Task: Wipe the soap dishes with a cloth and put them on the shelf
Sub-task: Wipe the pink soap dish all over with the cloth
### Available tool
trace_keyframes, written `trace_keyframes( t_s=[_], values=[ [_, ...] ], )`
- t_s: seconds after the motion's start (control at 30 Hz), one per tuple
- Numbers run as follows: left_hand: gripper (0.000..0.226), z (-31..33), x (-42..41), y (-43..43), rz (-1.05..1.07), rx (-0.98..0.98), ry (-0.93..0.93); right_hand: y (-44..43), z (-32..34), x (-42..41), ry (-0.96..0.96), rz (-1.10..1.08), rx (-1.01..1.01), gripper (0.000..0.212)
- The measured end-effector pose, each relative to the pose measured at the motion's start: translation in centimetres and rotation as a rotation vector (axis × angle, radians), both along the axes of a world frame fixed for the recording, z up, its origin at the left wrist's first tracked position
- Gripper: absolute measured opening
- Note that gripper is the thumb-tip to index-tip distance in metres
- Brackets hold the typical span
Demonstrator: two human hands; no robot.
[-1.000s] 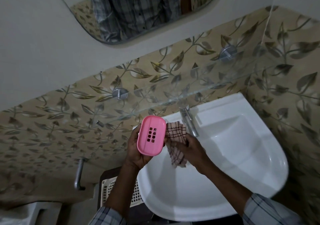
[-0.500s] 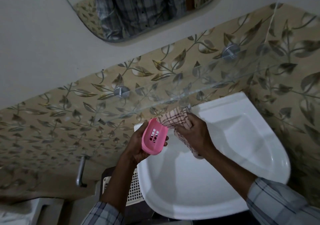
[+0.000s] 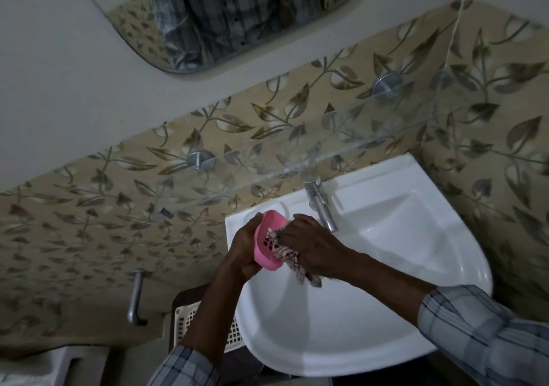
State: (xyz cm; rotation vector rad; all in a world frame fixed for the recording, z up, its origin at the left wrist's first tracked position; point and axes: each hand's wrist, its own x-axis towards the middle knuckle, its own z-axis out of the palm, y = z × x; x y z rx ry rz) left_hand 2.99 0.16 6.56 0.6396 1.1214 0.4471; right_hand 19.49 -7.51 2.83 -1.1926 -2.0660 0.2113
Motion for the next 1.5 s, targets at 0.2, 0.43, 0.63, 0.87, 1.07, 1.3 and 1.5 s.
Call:
trace_keyframes(
  t_s=[0.2,0.43,0.63,0.87,1.07,1.3,1.5],
  values=[
    [0.05,-0.4,1.7,-0.2,0.028,0.224,0.11,-0.5,2.0,-2.1,0.556,-0.119,-0.559,0.023],
    [0.058,-1.6,0.4,-0.2,0.216,0.316,-0.029,1.4,3.7,2.1,1.361,0.001,-0.928,0.035],
    [0.066,-2.3,-1.4,-1.1,0.107,0.072,-0.194,1.4,4.0,2.3,1.55,0.305,-0.984,0.037],
    [0.061,-1.6,1.2,-2.5,0.111,0.019,-0.344,1.0,2.4,-1.8,0.285,-0.543,-0.208,0.063],
    [0.059,-1.3,1.3,-2.3,0.152,-0.04,-0.353,-1.7,2.2,-1.3,0.219,-0.258,-0.085,0.019],
    [0.058,-1.1,1.0,-1.5,0.018,0.035,-0.177,-2.5,-0.1,-0.4,0.036,-0.027,-0.081,0.045],
    [0.054,0.6,0.4,0.4,-0.117,0.08,-0.123,1.1,-0.4,1.5,-0.025,-0.08,-0.007,0.041]
  ],
)
